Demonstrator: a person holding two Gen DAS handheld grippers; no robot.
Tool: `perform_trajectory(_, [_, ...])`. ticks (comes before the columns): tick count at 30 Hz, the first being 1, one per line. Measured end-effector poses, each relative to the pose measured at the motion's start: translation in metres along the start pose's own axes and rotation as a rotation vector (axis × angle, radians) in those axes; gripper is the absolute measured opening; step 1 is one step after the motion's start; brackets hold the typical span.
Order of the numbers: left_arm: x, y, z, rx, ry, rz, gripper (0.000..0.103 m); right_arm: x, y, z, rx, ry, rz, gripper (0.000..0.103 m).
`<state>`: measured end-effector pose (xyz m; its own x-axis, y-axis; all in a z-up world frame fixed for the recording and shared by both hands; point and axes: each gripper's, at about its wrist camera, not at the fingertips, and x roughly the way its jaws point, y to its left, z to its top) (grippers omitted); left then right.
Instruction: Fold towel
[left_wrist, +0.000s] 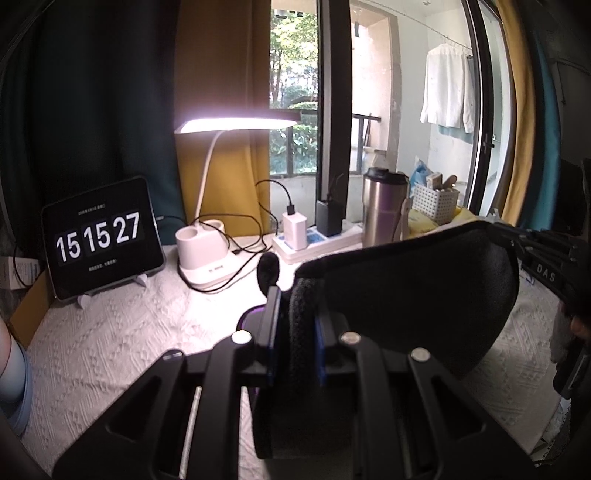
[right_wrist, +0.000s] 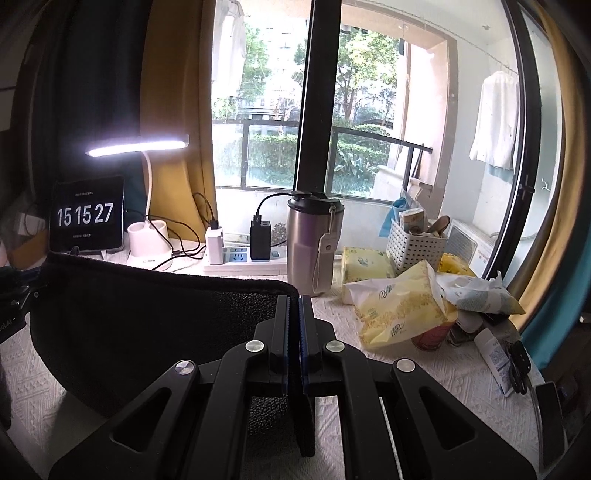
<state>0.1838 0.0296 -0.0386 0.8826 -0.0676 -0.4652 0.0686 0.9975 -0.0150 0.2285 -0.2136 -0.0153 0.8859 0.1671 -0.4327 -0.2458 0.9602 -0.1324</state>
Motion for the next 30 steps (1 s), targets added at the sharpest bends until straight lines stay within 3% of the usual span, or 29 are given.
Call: perform_trajectory(30, [0.09,0.011,0.006,0.005,0.048,0.037,0.016,0.09,0.0,0.007,0.006,0.075,0.02,0.005])
